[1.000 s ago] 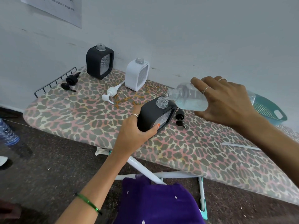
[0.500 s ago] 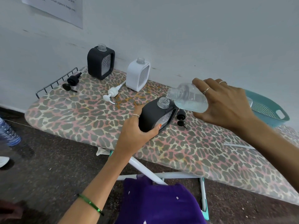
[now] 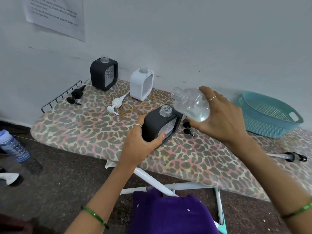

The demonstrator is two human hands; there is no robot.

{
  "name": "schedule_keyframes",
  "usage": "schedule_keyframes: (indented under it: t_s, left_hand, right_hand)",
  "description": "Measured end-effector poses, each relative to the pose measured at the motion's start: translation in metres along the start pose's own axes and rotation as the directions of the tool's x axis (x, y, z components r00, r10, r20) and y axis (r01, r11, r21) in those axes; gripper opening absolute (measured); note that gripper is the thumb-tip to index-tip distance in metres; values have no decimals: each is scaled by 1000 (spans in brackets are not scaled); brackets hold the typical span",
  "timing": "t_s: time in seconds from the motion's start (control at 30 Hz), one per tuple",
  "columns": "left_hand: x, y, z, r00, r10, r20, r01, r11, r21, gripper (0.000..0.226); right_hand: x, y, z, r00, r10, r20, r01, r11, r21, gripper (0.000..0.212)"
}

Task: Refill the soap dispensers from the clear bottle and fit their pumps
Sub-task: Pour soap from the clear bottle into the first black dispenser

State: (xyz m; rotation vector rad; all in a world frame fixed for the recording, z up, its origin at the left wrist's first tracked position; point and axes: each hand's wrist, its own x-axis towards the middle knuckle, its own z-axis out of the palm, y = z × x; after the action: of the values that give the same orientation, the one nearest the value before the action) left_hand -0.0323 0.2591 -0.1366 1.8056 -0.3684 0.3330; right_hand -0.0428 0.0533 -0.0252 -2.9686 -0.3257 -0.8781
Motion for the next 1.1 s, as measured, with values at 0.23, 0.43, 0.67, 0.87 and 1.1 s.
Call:
schedule_keyframes:
  t_s: [0.23,0.43,0.67,0.87,1.1]
  left_hand:
    - [2,19,8,1000,-24,19,23,999,27,51]
    - [-1,16,7,999,-40,-8,40,997,64,51]
    - [-2,18,10,998,-60,-18,62,995,77,54]
    - [-3,19,10,997,-71,-17,72,994,83,54]
    - [-2,20,10,997,-74,-28,76,994,81,53]
  right_hand:
    - [-26,10,-8,978,199,-64,-180,959,219,70]
    - [-48,27,-2,940,335,-60,-297,896,331,74]
    - [-62,59,-2,840,536,-88,-388,705,594,66]
    - [-53,78,9,762,635,-127,-389,606,694,62]
    - [-34,85,26,687,711,-148,-402,542,738,63]
